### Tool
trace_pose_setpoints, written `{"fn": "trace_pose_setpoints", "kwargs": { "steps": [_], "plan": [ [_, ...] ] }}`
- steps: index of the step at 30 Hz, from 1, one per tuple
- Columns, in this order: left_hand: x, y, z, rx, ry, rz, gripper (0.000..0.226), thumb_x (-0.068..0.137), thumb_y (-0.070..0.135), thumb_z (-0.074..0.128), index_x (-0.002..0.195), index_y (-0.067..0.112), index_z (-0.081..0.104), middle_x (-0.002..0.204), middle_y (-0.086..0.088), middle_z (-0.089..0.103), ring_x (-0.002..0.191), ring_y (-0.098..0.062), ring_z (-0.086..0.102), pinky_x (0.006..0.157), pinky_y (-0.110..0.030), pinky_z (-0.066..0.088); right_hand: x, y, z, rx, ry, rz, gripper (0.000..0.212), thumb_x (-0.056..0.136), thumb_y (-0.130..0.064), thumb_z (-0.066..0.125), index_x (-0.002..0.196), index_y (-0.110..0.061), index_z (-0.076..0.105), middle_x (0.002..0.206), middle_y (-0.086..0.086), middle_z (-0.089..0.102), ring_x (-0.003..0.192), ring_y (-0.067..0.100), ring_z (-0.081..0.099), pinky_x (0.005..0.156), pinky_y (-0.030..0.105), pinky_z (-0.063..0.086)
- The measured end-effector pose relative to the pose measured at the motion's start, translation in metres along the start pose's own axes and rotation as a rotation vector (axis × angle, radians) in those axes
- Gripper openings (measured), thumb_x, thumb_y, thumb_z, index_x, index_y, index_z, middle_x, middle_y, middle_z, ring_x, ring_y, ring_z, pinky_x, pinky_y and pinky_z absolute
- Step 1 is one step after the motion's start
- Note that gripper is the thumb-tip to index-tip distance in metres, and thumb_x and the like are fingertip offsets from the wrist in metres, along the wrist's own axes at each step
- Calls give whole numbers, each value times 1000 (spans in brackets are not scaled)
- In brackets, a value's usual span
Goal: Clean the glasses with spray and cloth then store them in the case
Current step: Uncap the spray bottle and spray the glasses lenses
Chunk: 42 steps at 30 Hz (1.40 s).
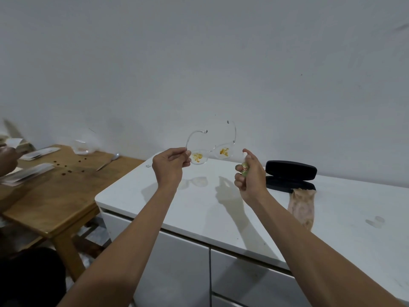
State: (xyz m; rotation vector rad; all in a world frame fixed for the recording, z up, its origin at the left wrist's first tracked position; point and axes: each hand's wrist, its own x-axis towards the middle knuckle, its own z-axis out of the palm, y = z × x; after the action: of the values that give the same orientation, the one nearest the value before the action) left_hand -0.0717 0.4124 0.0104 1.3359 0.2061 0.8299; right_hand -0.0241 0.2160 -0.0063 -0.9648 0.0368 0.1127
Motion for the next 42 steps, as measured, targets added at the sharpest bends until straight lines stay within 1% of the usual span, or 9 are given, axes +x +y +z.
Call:
{"fn": "trace_pose_setpoints", "kwargs": {
  "steps": [11,17,20,24,27,28,32,39,42],
  "plan": [
    [0,0,8,0,-26,-9,17,82,-5,78,98,-7,75,76,-16,75,60,-20,69,64,-26,62,-7,-6,4,161,-158,180,22,103,-29,50,115,-38,68,59,-7,40,35,6,23,32,17,13],
    [0,-1,9,-2,-26,-13,15,82,-5,78,97,-6,75,74,-13,75,60,-19,69,64,-27,62,-7,-6,2,124,-139,150,13,100,-28,54,105,-33,65,59,-7,40,36,7,23,33,18,13],
    [0,-1,10,-5,-24,-9,16,82,-4,78,98,-6,75,77,-17,75,59,-19,68,63,-25,61,-6,-4,1,118,-152,121,16,102,-28,51,108,-34,65,62,-6,39,36,7,23,33,18,14],
    [-2,3,12,-6,-25,-1,16,82,-3,79,97,-5,76,77,-18,75,61,-21,69,63,-26,61,-9,3,7,-53,-182,54,23,106,-30,45,114,-34,66,63,-4,40,40,9,22,36,18,18],
    [-1,6,15,-18,-32,4,14,81,-3,80,94,-2,76,74,-14,75,60,-21,69,62,-26,61,-13,11,17,-175,-182,22,20,105,-26,44,108,-23,63,66,-2,40,43,12,23,42,20,17],
    [-1,7,16,-22,-34,4,13,81,-3,80,94,-2,76,73,-12,75,60,-21,69,62,-26,61,-14,14,21,-170,-181,31,22,106,-25,44,111,-21,64,64,-2,41,43,12,23,42,20,17],
    [-2,7,16,-28,-37,1,15,81,-3,80,95,-4,76,76,-16,75,60,-21,69,63,-27,61,-17,19,32,-59,-190,94,27,107,-26,45,115,-41,66,63,-3,40,41,10,21,37,18,19],
    [-2,3,13,-25,-29,2,15,81,-2,80,95,-4,76,75,-14,75,60,-19,69,65,-28,62,-20,21,37,41,-196,163,20,105,-26,48,105,-35,65,63,-3,41,38,8,22,34,17,16],
    [-2,2,13,-20,-32,4,14,82,-2,80,95,-3,76,73,-11,76,60,-18,69,65,-27,62,-21,23,40,33,-214,187,21,105,-28,48,112,-35,67,62,-4,40,37,8,21,35,17,14]
  ]
}}
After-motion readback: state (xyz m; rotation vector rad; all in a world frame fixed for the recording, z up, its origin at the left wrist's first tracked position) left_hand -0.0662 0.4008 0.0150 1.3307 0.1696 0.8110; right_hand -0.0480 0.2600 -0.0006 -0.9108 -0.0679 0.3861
